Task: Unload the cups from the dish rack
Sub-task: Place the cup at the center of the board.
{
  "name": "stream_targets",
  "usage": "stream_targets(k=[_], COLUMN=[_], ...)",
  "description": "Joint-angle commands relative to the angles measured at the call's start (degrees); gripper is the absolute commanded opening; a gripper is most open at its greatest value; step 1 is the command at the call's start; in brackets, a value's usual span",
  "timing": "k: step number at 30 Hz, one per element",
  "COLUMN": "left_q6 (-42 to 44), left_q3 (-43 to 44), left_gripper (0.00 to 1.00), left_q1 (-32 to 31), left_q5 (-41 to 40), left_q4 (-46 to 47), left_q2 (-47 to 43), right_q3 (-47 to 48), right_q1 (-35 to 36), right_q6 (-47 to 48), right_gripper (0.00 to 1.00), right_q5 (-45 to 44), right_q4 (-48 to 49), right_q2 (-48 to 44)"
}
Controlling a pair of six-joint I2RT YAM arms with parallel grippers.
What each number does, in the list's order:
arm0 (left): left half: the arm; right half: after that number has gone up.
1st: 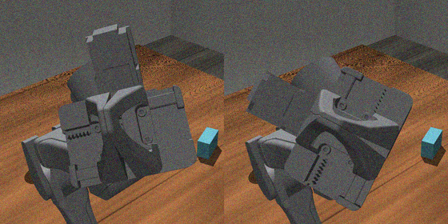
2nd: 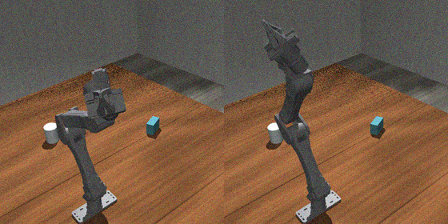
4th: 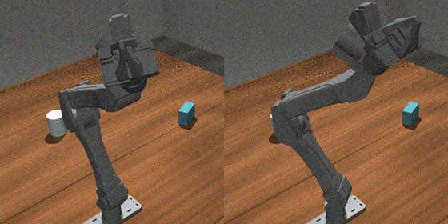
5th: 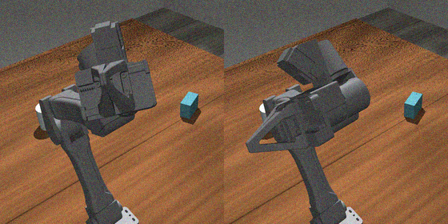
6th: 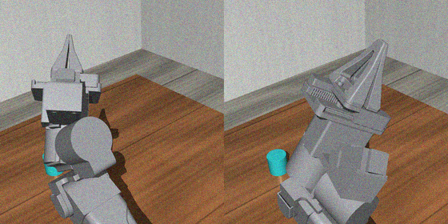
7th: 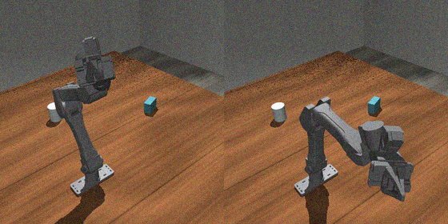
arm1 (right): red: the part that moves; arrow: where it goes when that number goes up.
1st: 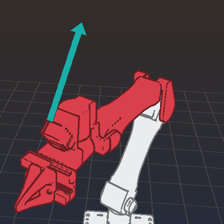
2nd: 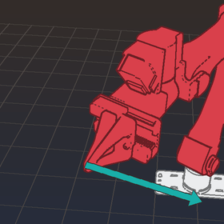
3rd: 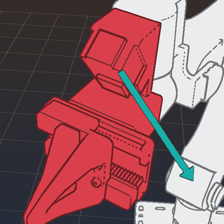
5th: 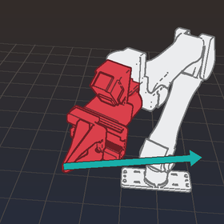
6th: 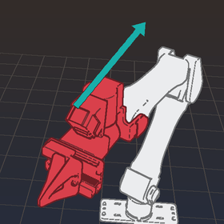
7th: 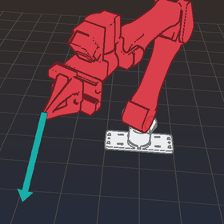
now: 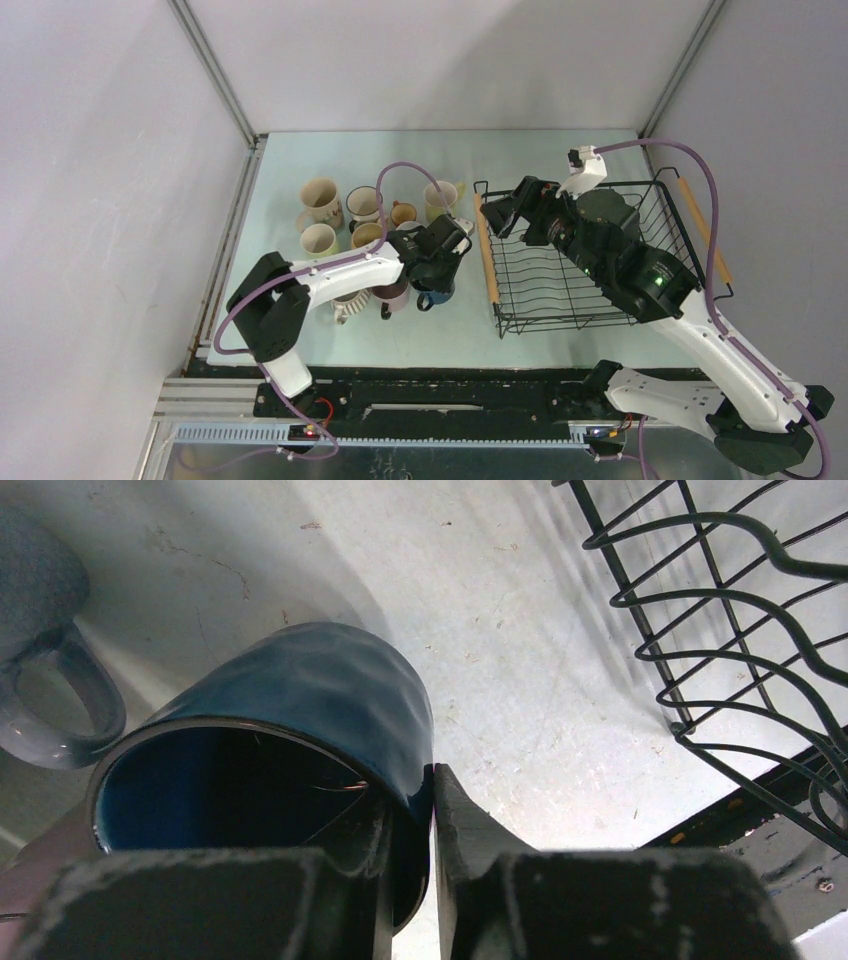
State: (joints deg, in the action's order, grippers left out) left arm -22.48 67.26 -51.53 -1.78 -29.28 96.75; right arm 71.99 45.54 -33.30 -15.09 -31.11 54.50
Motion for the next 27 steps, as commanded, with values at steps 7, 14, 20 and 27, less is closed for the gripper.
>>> stream_targets(k=[7, 14, 20, 27], left_q6=[-0.28, -0.28, -0.16, -0.26], left_q3=[-0.56, -0.47, 0.01, 0.79], left_gripper=[0.24, 0.28, 0.37, 0.43], left_q1=[-0.26, -0.24, -0.30, -0.25], left_q5=[-1.11, -1.12, -1.03, -0.94], left_q4=[2.03, 1.83, 1.21, 0.33], left_q2=[-0.59, -1.26, -2.56, -4.61], right_q3=[-0.65, -0.68, -0.71, -0.69], right_q1=[0.44, 0.44, 0.43, 0.47], right_q6=[0.00, -0.20, -0.31, -0.54], right_gripper=[0.99, 0.99, 0.99, 0.99], right_q5=[-0.56, -0.51, -0.38, -0.31], right_q4=[0.78, 0.70, 0.64, 0.49], right_q2=[-0.26, -0.48, -0.64, -0.73])
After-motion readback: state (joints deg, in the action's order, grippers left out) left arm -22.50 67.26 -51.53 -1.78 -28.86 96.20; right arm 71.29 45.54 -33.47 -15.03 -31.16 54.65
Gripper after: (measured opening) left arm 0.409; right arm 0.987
